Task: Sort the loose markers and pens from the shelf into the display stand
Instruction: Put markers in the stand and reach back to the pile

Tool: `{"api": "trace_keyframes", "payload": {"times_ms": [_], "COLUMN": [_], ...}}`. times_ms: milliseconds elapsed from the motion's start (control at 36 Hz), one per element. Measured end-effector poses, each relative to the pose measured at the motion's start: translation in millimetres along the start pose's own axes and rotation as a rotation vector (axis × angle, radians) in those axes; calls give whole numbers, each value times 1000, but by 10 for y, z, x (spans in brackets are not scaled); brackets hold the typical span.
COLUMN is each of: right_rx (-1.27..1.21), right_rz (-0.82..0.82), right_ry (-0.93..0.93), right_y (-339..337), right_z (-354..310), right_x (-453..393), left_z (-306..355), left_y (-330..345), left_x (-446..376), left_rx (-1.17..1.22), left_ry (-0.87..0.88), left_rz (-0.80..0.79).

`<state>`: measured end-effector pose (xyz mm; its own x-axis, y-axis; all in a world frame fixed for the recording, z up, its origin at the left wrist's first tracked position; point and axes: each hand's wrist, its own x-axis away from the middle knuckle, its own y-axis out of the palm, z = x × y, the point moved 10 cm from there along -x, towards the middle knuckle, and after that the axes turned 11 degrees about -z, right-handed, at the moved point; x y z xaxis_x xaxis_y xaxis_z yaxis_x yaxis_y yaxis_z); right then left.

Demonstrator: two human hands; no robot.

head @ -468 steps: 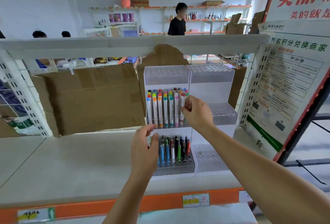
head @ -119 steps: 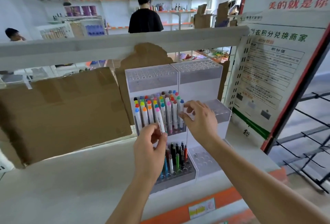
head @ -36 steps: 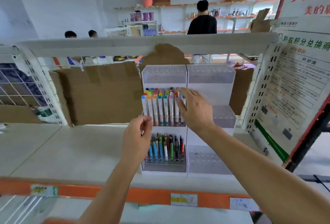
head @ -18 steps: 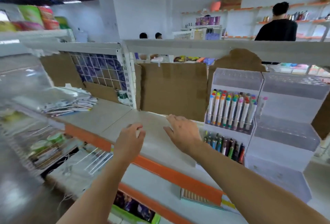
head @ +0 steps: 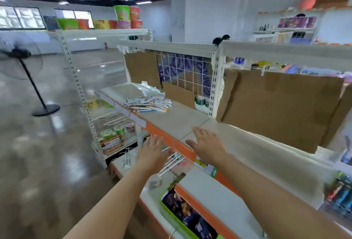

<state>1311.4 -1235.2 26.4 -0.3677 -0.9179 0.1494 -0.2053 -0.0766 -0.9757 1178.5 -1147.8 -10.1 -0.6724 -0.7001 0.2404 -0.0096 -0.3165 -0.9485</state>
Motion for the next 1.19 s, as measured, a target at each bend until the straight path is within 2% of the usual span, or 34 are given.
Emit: {"api": "trace_keyframes", "payload": {"times_ms": [194,444,972,1195], "right_rx": [-27,4,-43,-31], "right_rz": [-84,-128,-131,-168], "right_ry": [-26,-64,-74,-24], "right_y": [202,352,136,285], "right_z": [-508,-787,-830,-840], "right_x": [-497,-1283,-3418,-4008], "left_z": [-531,-1134,-1916,-2150], "left_y": [-138,-143,-687,-660], "left_x": [-98,-617,-2309,-2922], "left_rx": [-23,23,7,-1], "left_ry": [-42,-78,-133,-82], "left_rz": [-39,-76,-105,-150]}}
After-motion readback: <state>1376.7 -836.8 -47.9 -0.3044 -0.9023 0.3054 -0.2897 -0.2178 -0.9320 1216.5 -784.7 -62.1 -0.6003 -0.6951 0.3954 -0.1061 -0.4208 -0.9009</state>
